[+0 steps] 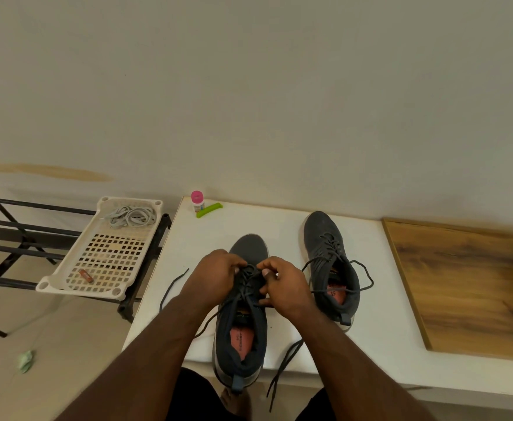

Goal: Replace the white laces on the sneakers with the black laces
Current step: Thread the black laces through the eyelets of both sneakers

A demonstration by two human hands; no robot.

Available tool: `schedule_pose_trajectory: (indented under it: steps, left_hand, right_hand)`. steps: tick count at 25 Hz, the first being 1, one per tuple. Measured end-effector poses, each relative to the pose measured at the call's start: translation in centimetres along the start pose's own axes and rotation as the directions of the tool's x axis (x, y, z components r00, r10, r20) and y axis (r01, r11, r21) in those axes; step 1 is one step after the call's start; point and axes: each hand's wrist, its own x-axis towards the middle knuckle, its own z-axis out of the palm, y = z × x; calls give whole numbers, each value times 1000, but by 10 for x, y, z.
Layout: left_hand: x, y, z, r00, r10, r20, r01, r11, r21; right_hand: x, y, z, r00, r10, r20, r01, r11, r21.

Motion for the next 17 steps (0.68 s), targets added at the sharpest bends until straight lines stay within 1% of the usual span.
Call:
schedule_pose_trajectory:
  steps: [3,6,7,10,12,14,16,17]
  left_hand:
    - [10,0,-6,995,55,87,-63,994,91]
    - [15,2,-9,990,77,116,-90,989,119]
    - [15,2,-7,992,69,102,-79,992,94]
    - [12,-6,0,999,-17,29,18,999,-49]
    - [10,-8,-1,999,-19,35,22,996,-91]
    - [9,-8,-4,998,11,62,-5,995,-100]
    - [8,-5,-5,999,10,42,-5,994,-112]
    - [7,-4,-4,1000,-11,16,13,989,-150]
  right_hand:
    - [2,-1,0,1000,8,13,-8,1000,-13]
    - [2,1,0,1000,-2,18,3,1000,-31]
    - [3,3,1,1000,-6,18,7,999,-42]
    - [4,5,1,1000,-9,12,10,998,-64]
    - [6,5,1,1000,-7,12,8,996,-83]
    - [7,5,2,1000,-15,13,16,994,-108]
    - [7,5,3,999,-30,20,32,991,-130]
    - [7,5,3,999,-40,20,43,989,-141]
